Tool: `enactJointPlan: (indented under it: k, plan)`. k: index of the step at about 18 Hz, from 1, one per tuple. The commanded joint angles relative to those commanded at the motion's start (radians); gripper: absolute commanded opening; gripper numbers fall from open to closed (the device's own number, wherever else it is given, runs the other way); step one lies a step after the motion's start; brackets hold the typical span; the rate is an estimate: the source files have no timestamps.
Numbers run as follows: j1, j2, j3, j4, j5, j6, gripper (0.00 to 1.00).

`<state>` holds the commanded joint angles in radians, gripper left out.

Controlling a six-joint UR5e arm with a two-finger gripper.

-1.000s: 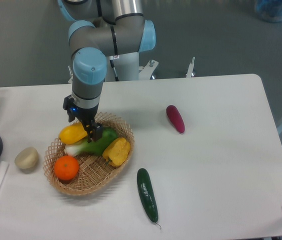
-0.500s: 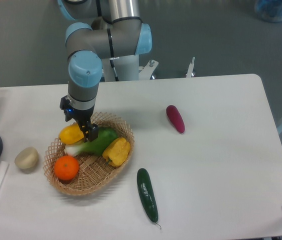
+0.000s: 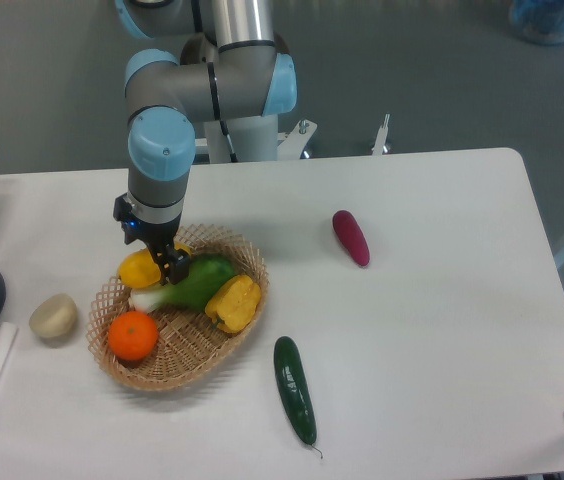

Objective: Pick up the mango from the basket
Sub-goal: 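Lower the gripper onto the yellow mango and close on it, then lift the yellow mango out of the basket and carry it aside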

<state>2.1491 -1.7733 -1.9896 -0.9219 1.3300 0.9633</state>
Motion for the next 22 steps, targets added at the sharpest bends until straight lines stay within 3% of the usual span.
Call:
enactJointPlan:
  k: [8, 12, 15, 18, 22]
  plan:
    - [0.0, 0.008, 0.0, 0.0, 0.044, -0.002, 0.4]
    - [0.006, 0.018, 0.015, 0.0, 0.041, 0.0, 0.37]
    - [0.017, 0.058, 0.034, -0.002, 0.035, 0.002, 0.37]
    - [0.113, 0.104, 0.061, 0.0, -0.012, 0.002, 0.37]
    - [0.303, 0.106, 0.156, 0.034, -0.159, -0.012, 0.37]
